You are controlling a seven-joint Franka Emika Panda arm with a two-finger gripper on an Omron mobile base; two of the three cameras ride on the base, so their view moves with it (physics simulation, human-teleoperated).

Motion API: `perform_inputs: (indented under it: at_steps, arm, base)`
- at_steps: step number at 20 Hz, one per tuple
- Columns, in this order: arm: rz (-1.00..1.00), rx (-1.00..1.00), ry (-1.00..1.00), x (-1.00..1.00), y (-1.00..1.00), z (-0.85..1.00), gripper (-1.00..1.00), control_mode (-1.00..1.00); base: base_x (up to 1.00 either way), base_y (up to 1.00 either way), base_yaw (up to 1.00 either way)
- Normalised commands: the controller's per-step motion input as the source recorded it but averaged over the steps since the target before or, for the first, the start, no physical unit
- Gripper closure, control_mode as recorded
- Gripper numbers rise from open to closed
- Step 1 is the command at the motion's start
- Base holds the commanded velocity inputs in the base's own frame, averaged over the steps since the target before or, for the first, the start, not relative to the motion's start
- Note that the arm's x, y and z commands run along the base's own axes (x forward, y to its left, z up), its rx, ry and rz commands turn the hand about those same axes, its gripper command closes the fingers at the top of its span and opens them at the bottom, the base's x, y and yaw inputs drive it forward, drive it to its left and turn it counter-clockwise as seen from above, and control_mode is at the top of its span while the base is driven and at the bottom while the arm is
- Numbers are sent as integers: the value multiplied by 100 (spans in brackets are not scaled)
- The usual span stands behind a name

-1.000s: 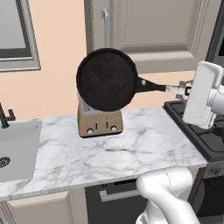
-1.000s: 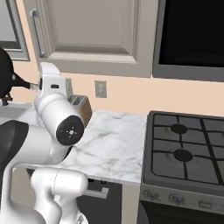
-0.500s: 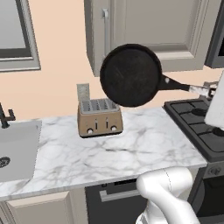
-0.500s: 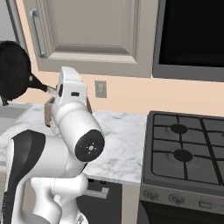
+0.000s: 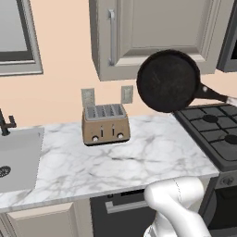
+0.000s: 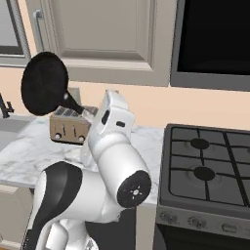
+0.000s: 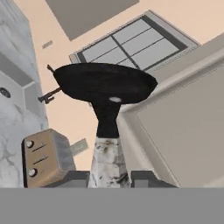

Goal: Pick the pan from the cabinet and place it on the stove. Then turn on the stove burner for the pan.

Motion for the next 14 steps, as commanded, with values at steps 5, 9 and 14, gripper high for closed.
perform_inputs:
  at_steps: [5, 9, 14]
  arm:
    - [-7, 14, 13, -11, -83, -38, 100, -100]
    - [-8, 15, 11, -6, -82, -39, 100, -100]
    - [-8, 9, 10, -6, -76, -35, 100, -100]
  base:
    - [0, 0, 0]
    - [0, 0, 0]
    - [0, 0, 0]
